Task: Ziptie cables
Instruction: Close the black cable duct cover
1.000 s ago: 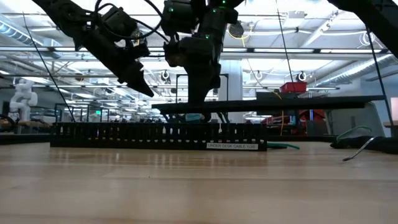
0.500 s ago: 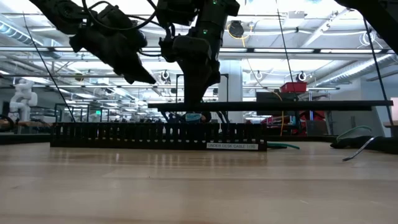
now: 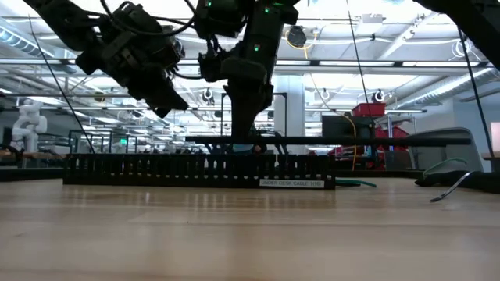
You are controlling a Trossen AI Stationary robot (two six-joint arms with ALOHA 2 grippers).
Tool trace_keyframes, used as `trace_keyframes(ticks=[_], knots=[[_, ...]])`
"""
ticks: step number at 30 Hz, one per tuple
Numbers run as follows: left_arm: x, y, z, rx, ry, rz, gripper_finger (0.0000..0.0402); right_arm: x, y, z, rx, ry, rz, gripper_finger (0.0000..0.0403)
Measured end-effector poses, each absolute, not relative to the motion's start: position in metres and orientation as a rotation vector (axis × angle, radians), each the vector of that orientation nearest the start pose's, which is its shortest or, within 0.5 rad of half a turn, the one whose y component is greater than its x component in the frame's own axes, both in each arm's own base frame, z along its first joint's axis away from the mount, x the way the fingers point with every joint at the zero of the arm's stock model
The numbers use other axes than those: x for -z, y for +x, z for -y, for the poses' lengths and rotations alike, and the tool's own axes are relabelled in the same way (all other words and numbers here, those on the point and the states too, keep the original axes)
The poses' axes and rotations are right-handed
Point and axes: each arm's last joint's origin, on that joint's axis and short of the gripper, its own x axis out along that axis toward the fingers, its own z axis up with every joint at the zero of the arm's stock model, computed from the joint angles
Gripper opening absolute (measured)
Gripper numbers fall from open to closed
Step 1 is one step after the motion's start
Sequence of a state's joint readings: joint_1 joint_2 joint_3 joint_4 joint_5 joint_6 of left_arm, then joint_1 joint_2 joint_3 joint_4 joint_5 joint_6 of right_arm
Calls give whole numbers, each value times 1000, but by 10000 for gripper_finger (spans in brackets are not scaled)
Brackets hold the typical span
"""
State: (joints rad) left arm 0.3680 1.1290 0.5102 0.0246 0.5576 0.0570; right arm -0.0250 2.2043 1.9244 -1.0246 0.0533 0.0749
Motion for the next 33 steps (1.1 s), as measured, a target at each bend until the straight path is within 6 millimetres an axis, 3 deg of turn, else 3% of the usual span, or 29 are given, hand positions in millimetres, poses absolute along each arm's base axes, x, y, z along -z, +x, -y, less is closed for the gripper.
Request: trace_keyframes(ticks=[9, 19, 33], knots=[[-198, 214, -51, 170, -180, -534, 0, -211, 455, 9, 111, 55, -1295, 200], [-197, 217, -43, 161, -144, -543, 0, -190, 448, 10, 141, 77, -1348, 200], [-197, 217, -44, 138, -137, -546, 0, -201, 450, 9, 141, 103, -1316, 201]])
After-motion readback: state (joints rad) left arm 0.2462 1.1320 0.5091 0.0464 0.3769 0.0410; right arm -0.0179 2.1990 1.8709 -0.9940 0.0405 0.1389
